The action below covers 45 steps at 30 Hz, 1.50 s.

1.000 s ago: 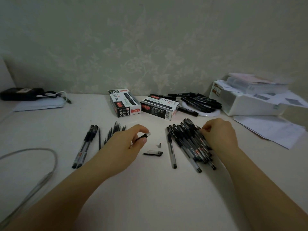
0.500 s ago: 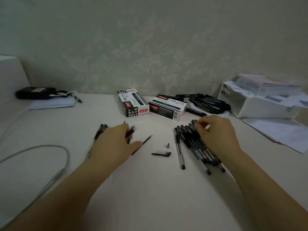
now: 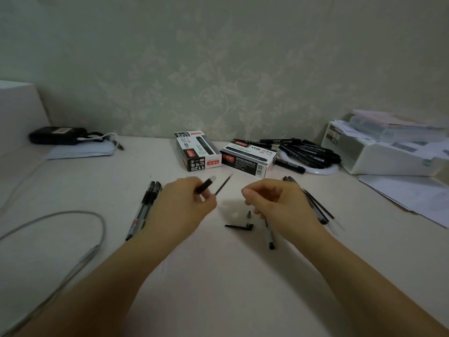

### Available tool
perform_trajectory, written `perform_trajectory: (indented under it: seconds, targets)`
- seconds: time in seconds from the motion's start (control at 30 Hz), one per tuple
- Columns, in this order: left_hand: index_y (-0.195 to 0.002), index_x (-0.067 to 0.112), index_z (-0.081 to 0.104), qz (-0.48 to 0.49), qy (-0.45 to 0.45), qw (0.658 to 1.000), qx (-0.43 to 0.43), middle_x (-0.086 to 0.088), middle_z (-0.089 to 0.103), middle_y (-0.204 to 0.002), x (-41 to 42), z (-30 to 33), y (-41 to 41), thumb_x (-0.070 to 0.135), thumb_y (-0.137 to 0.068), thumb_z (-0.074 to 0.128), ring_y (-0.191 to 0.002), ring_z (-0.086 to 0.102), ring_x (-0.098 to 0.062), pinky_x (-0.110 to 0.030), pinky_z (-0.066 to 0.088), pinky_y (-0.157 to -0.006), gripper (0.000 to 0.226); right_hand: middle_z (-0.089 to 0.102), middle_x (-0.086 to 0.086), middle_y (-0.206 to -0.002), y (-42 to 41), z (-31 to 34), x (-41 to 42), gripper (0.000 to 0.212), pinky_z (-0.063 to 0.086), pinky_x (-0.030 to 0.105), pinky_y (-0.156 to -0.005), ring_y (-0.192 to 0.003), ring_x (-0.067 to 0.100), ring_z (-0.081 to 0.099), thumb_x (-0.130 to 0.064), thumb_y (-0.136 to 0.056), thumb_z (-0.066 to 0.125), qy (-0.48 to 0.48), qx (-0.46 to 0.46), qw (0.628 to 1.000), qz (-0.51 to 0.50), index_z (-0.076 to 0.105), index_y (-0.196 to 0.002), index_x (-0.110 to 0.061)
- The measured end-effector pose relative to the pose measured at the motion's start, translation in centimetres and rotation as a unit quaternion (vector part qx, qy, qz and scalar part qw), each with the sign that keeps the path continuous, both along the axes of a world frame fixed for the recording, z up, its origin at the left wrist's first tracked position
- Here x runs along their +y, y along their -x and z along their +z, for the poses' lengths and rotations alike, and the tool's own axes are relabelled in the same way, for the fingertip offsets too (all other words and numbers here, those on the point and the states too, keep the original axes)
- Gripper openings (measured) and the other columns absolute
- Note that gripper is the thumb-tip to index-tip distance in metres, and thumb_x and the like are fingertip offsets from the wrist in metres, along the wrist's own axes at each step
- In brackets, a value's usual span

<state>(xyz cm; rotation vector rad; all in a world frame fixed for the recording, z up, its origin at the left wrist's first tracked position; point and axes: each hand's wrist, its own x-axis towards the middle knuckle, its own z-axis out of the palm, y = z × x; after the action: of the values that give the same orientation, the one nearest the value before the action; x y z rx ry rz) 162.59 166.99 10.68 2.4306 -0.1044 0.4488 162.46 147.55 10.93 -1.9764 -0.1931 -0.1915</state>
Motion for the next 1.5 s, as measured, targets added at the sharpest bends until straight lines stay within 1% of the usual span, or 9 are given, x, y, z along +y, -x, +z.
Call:
perform_trajectory:
  seconds: [0.07, 0.13, 0.23, 0.33, 0.43, 0.57, 0.77, 1.17, 1.5]
  targets:
    - [-0.067, 0.024, 0.061, -0.043, 0.138, 0.989, 0.002, 0.003, 0.053, -0.051, -0.5, 0.3, 0.1, 0.033, -0.082, 0.067, -0.043, 0.046, -0.002, -0.014, 0.037, -0.043, 0.019, 0.075, -0.002, -0.081, 0.2, 0.1, 0.4, 0.016, 0.052, 0.016, -0.06, -0.063, 0.007, 0.064, -0.035, -0.086, 0.072, -0.089, 0.088, 0.991, 0.05, 0.076, -0.092, -0.021]
    - [-0.073, 0.022, 0.067, -0.097, 0.195, 0.976, 0.026, -0.006, 0.055, -0.054, -1.1, 0.2, 0.3, 0.034, -0.083, 0.069, -0.041, 0.044, -0.002, -0.01, 0.036, -0.038, 0.015, 0.075, 0.0, -0.082, 0.4, 0.0, 0.7, 0.025, 0.052, 0.019, -0.064, -0.066, 0.008, 0.063, -0.04, -0.084, 0.072, -0.138, 0.149, 0.975, 0.095, 0.076, -0.096, -0.018]
    - [-0.072, 0.024, 0.066, -0.134, 0.187, 0.973, 0.028, 0.001, 0.054, -0.053, -1.6, -0.4, 0.4, 0.038, -0.083, 0.067, -0.043, 0.044, -0.003, -0.01, 0.035, -0.042, 0.018, 0.07, 0.003, -0.077, 0.4, -0.3, 0.8, 0.019, 0.051, 0.021, -0.061, -0.063, 0.008, 0.06, -0.028, -0.091, 0.067, -0.176, 0.152, 0.966, 0.115, 0.074, -0.092, -0.011]
    - [-0.086, 0.032, 0.062, -0.158, 0.184, 0.97, 0.033, 0.005, 0.061, -0.067, -1.4, -0.8, 0.1, 0.044, -0.088, 0.06, -0.059, 0.054, -0.007, -0.022, 0.043, -0.06, 0.013, 0.07, 0.002, -0.071, 0.0, 0.1, 0.4, 0.019, 0.051, 0.019, -0.058, -0.06, 0.009, 0.06, -0.023, -0.099, 0.057, -0.185, 0.1, 0.977, 0.034, 0.067, -0.091, -0.008]
    - [-0.103, 0.045, 0.054, -0.197, 0.156, 0.967, 0.042, 0.012, 0.052, -0.061, -1.0, -0.9, 0.0, 0.041, -0.097, 0.046, -0.058, 0.05, 0.002, -0.019, 0.041, -0.058, 0.011, 0.071, 0.002, -0.07, -0.6, 0.8, -0.4, 0.022, 0.051, 0.021, -0.058, -0.059, 0.01, 0.06, -0.025, -0.103, 0.05, -0.239, 0.046, 0.968, -0.065, 0.061, -0.092, -0.008]
    - [-0.108, 0.05, 0.054, -0.22, 0.136, 0.965, 0.037, 0.014, 0.051, -0.063, -1.1, -0.7, 0.2, 0.038, -0.099, 0.044, -0.058, 0.051, 0.005, -0.009, 0.04, -0.053, 0.018, 0.072, 0.002, -0.069, -0.9, 1.1, -1.0, 0.024, 0.053, 0.018, -0.056, -0.058, 0.008, 0.062, -0.024, -0.104, 0.048, -0.349, 0.043, 0.932, -0.083, 0.06, -0.089, -0.01]
    - [-0.108, 0.047, 0.056, -0.241, 0.138, 0.96, 0.027, 0.013, 0.051, -0.065, -1.3, -0.7, 0.4, 0.037, -0.099, 0.046, -0.06, 0.052, 0.006, -0.007, 0.04, -0.058, 0.017, 0.073, 0.004, -0.073, -1.0, 0.5, -0.7, 0.026, 0.053, 0.018, -0.058, -0.058, 0.006, 0.063, -0.027, -0.104, 0.047, -0.328, 0.062, 0.941, -0.051, 0.062, -0.091, -0.009]
    - [-0.104, 0.048, 0.058, -0.244, 0.105, 0.963, 0.041, 0.014, 0.052, -0.063, -0.9, -0.7, 0.3, 0.039, -0.098, 0.046, -0.061, 0.054, 0.004, -0.013, 0.04, -0.06, 0.016, 0.073, 0.006, -0.075, -1.0, 0.6, -0.8, 0.019, 0.052, 0.021, -0.06, -0.063, 0.011, 0.065, -0.024, -0.103, 0.048, -0.263, 0.01, 0.964, -0.043, 0.061, -0.096, -0.011]
    - [-0.104, 0.044, 0.059, -0.267, 0.129, 0.954, 0.04, 0.012, 0.054, -0.062, -1.1, -0.5, 0.4, 0.034, -0.099, 0.047, -0.06, 0.054, 0.004, -0.005, 0.041, -0.058, 0.016, 0.074, 0.005, -0.078, -0.7, 0.4, -0.9, 0.017, 0.052, 0.019, -0.06, -0.065, 0.011, 0.064, -0.023, -0.101, 0.053, -0.229, 0.003, 0.973, 0.018, 0.065, -0.096, -0.012]
